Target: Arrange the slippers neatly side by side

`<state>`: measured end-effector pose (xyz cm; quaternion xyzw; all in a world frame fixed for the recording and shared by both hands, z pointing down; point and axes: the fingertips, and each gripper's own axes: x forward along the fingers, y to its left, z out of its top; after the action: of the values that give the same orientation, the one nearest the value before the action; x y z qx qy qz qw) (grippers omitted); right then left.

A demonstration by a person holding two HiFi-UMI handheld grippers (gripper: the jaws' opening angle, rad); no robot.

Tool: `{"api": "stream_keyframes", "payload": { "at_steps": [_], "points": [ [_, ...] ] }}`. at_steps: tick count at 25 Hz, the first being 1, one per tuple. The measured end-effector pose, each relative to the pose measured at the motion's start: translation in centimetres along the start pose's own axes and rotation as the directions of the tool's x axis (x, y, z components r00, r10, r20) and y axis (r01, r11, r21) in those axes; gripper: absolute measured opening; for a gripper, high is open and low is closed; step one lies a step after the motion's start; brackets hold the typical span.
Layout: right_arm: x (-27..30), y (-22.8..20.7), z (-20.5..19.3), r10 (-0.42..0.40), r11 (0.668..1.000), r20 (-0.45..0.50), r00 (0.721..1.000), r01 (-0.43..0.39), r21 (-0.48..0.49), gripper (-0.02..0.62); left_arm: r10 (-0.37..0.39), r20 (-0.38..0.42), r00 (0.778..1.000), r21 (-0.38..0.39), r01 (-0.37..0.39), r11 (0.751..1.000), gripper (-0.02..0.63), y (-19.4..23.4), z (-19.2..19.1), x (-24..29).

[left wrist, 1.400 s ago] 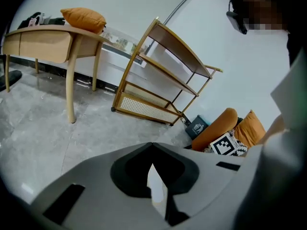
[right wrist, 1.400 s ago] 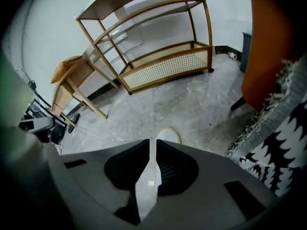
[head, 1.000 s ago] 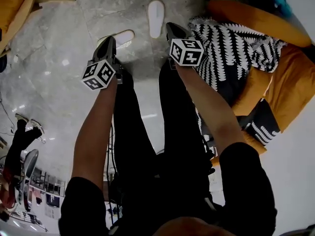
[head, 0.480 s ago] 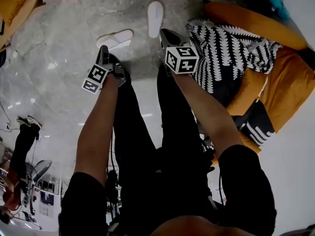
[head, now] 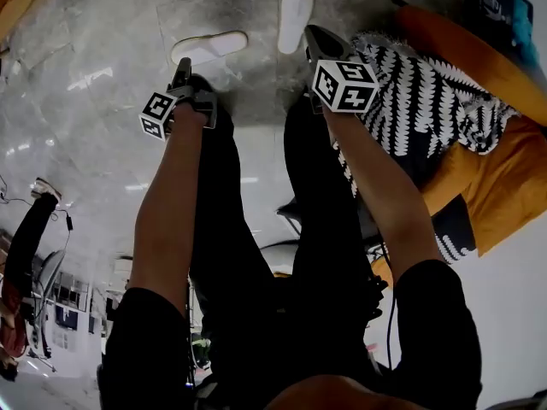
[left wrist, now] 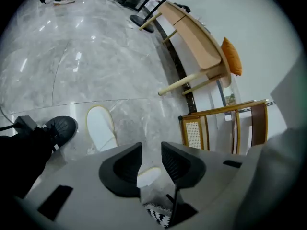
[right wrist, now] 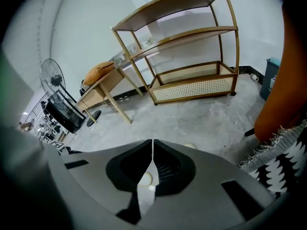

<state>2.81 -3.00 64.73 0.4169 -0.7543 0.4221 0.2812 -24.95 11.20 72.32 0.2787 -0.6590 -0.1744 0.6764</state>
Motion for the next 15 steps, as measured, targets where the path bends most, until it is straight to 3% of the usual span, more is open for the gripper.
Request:
{"api": "stream_keyframes", "payload": {
  "at_steps": [8,15],
  "points": [
    [6.5,-2.0,-2.4,-0.005,1.0,-0.018,1.0,0.005,-0.005,0.038,0.168,-0.094,0.981,0.061,-0.163,0.985,0.147,8.4,1.2,7.2],
    [8.8,-3.9,-5.2,-0.035,0.999,-0.056,0.998,0.035,-0.003,0.038,0.28,-0.181,0.943,0.011,-0.282,0.959,0.173,14.0,1.2,10.6]
  ]
}}
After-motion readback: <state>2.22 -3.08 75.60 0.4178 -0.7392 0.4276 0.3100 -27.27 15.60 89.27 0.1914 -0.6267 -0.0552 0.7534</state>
